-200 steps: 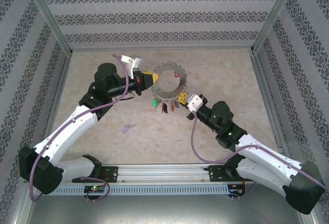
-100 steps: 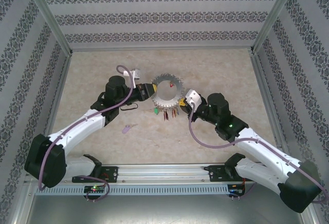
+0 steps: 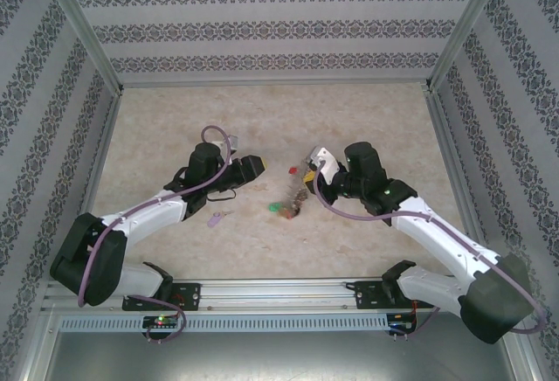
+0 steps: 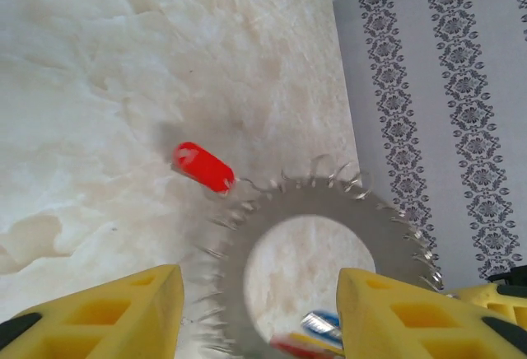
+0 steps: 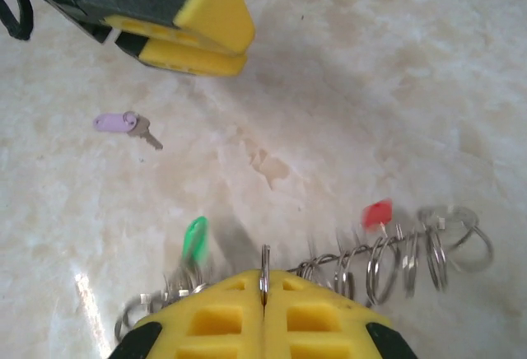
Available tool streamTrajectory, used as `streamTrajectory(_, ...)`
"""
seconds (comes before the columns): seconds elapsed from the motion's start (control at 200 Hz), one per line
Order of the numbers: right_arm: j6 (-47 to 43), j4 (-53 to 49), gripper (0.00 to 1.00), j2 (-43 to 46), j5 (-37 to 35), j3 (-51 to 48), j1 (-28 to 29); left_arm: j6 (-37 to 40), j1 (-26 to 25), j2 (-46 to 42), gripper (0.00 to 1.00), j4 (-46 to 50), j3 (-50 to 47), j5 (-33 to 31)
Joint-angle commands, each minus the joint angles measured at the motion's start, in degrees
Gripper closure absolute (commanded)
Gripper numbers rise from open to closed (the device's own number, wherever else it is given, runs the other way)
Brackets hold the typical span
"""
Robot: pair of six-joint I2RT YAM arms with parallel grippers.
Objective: Put the keys on the keyring
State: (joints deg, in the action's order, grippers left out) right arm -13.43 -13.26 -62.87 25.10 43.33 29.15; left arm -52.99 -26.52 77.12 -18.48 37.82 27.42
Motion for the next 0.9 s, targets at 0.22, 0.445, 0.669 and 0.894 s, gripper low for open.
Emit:
streamTrajectory(0.22, -6.4, -10.2, 1.00, -4.2, 3.8, 7.7, -2.6, 2.3, 0.0, -4.3, 0.45, 0.7, -2.5, -3.1)
streamTrajectory(0.445, -27.1, -7.4, 1.00, 1.5, 6.6, 1.8, -0.7, 13.6, -0.7, -8.9, 0.50, 1.1, -0.5, 0.0)
streamTrajectory(0.669, -33.7, -7.1, 1.00, 1.8, 6.3, 1.7, 0.4, 32.4, -2.9, -14.4, 0.53, -5.7, -3.9, 3.5)
streamTrajectory(0.894, -33.0, -8.2, 1.00, -1.2, 6.6, 2.8, 1.1, 46.8, -6.0, -15.4, 0.56, -2.7, -3.4, 7.8)
